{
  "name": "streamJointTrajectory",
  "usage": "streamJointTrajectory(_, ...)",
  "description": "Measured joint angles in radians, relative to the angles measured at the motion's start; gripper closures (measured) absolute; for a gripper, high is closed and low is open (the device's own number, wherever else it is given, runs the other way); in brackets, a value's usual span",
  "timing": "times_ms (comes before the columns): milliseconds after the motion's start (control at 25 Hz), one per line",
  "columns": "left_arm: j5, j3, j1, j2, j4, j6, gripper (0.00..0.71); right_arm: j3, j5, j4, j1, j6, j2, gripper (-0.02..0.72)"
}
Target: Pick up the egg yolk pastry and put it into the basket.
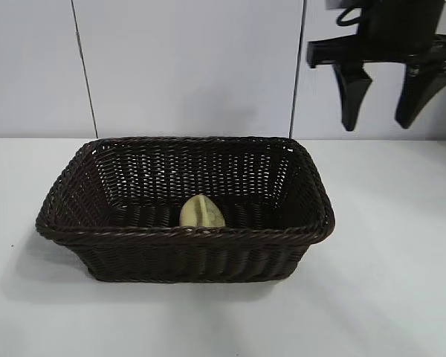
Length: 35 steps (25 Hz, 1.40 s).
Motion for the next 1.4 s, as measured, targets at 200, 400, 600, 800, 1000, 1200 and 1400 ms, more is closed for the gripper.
streamJointTrajectory(200, 0.000, 0.000, 0.000, 0.000, 0.000, 0.000, 0.223, 0.000, 0.027, -0.005, -0.144, -0.022, 0.000, 0.249)
streamJointTrajectory(400, 0.000, 0.000, 0.000, 0.000, 0.000, 0.000, 0.223, 0.000, 0.030, -0.003, -0.226, -0.069, 0.000, 0.249)
streamJointTrajectory(600, 0.000, 0.000, 0.000, 0.000, 0.000, 0.000, 0.223, 0.000, 0.030, 0.091, -0.224, -0.149, 0.000, 0.249)
streamJointTrajectory(800, 0.000, 0.000, 0.000, 0.000, 0.000, 0.000, 0.223, 0.000, 0.030, 0.159, -0.198, -0.179, 0.000, 0.249)
streamJointTrajectory(1000, 0.000, 0.000, 0.000, 0.000, 0.000, 0.000, 0.223, 0.000, 0.030, 0.163, -0.195, -0.186, -0.020, 0.249)
streamJointTrajectory(1200, 0.000, 0.000, 0.000, 0.000, 0.000, 0.000, 0.223, 0.026, 0.031, 0.178, -0.195, -0.187, -0.089, 0.249)
streamJointTrajectory(1400, 0.000, 0.000, 0.000, 0.000, 0.000, 0.000, 0.223, 0.217, 0.029, 0.184, -0.195, -0.202, -0.263, 0.249)
